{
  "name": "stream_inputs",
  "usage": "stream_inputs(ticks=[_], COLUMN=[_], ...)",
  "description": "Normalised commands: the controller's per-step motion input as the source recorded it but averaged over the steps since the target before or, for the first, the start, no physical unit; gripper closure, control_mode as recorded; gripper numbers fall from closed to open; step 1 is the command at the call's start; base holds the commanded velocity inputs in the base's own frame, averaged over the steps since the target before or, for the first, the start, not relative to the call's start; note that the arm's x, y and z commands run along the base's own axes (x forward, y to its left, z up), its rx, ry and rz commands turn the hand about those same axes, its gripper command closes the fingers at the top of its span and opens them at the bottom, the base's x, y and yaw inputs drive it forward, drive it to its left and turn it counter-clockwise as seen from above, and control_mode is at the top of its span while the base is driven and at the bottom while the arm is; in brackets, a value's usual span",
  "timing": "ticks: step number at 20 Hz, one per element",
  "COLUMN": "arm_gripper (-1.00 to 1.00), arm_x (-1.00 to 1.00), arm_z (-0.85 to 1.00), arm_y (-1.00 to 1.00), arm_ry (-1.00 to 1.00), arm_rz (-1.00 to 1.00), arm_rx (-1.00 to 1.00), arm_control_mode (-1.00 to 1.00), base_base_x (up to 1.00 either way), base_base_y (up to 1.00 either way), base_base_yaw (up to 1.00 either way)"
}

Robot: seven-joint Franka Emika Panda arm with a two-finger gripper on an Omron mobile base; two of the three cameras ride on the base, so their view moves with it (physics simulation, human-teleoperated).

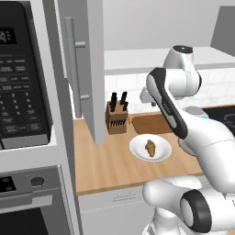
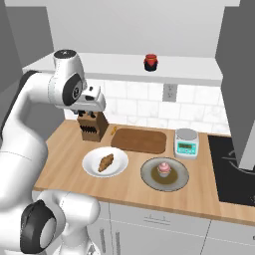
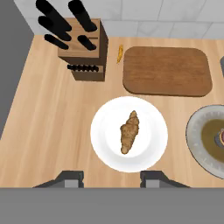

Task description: From the different types of pastries on the counter, select a croissant and place it on the cutting board. Then retrieve a jar of jam from the cabinet and place it alongside the croissant on the cutting board.

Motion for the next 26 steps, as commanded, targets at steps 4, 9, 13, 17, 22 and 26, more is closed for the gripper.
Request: stream_inputs(ticks=[4,9,13,17,22,26], arm_gripper=[-1.0,-1.0,-1.0,-1.0,-1.0,-1.0], arm_x=[0.0,0.01,-0.01,0.0,0.13,0.34], arm_z=[-0.04,-0.07,0.29,0.91,0.84,0.34], arm_y=[0.04,-0.72,-1.0,-0.94,-0.73,-0.33], arm_ry=[-0.01,0.04,0.03,-0.1,-0.19,-0.23], arm_rz=[0.0,-0.01,-0.02,-0.15,-0.22,-0.18], arm_rx=[-0.01,0.04,0.08,0.03,-0.01,-0.01], arm_control_mode=[-1.0,-1.0,-1.0,-1.0,-1.0,-1.0], base_base_x=[0.0,0.0,0.0,0.0,0.0,0.0], base_base_y=[0.0,0.0,0.0,0.0,0.0,0.0], base_base_yaw=[0.0,0.0,0.0,0.0,0.0,0.0])
